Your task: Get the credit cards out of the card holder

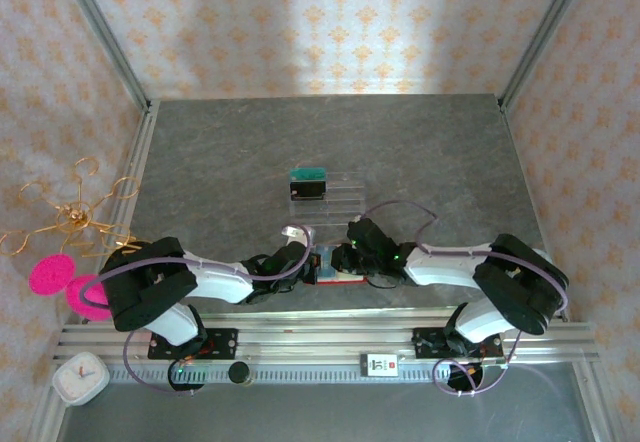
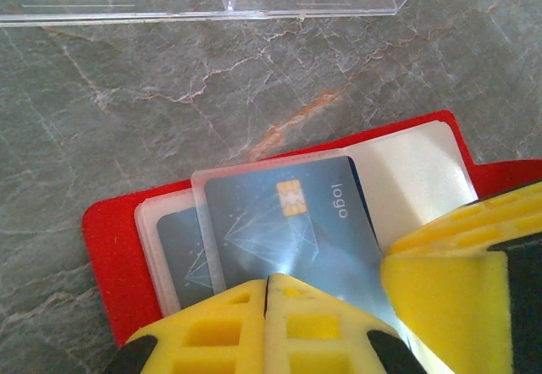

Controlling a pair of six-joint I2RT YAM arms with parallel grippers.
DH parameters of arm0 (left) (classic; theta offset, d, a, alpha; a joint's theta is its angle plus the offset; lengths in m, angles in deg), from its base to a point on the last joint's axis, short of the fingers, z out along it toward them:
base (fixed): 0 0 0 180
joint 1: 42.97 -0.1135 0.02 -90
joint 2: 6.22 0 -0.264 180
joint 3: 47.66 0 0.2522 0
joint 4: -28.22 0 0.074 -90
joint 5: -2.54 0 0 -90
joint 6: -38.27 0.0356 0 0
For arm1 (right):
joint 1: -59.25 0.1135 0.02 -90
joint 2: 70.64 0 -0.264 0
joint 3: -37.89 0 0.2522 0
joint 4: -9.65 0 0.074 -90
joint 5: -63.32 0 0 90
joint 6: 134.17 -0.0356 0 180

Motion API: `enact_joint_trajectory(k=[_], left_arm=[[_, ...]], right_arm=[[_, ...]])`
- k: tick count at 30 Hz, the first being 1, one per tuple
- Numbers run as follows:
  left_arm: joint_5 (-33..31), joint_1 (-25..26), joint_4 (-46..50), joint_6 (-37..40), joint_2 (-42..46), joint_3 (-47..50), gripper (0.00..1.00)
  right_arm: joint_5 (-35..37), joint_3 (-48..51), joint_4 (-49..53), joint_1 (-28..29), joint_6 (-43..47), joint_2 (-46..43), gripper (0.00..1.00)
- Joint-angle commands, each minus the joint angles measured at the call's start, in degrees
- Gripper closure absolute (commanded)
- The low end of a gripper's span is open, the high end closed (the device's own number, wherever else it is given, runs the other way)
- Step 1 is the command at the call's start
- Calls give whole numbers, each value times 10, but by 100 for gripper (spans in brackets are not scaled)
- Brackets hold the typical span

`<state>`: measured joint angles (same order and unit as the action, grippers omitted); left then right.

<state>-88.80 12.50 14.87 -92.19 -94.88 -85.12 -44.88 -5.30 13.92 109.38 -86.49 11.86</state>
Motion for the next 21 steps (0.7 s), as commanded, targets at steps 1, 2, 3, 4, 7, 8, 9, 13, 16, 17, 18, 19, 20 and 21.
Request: enact_joint_trajectory(k=[1, 2, 3, 4, 7, 8, 9, 13, 16, 17, 18, 19, 20, 21], left_arm=[[61, 6, 115, -6, -47, 33, 100], [61, 5, 116, -6, -48, 32, 100], [62, 6, 115, -6, -49, 32, 100], [62, 6, 114, -6, -48, 32, 100], [62, 5, 112, -6, -46, 34, 100], [62, 6, 111, -7, -45, 34, 100], [63, 5, 111, -6, -45, 35, 100], [67, 5, 107, -6, -45, 36, 100], [76, 5, 102, -3, -47, 36, 100], [79, 6, 99, -2, -49, 34, 100], [82, 7, 98, -1, -52, 33, 100], [85, 7, 96, 2, -54, 31, 100], [89, 9, 96, 3, -57, 28, 100], [89, 11, 97, 5, -58, 27, 100]], right_arm=[[27, 19, 9, -9, -16, -23, 82], [25, 18, 10, -9, -15, -23, 82], [23, 17, 12, -10, -16, -23, 82], [21, 18, 10, -10, -16, -20, 83], [7, 16, 0, -10, -14, -4, 83], [3, 15, -3, -10, -13, 3, 84], [-4, 14, -10, -10, -12, 11, 84], [-18, 3, -18, -10, -8, 31, 85], [-29, -2, -23, -10, -4, 42, 84], [-32, -4, -23, -10, -3, 45, 84], [-35, -6, -23, -10, -1, 49, 83], [-38, -7, -23, -9, 0, 55, 83], [-43, -9, -24, -10, 0, 61, 83], [-46, -11, -22, -9, 1, 68, 84]])
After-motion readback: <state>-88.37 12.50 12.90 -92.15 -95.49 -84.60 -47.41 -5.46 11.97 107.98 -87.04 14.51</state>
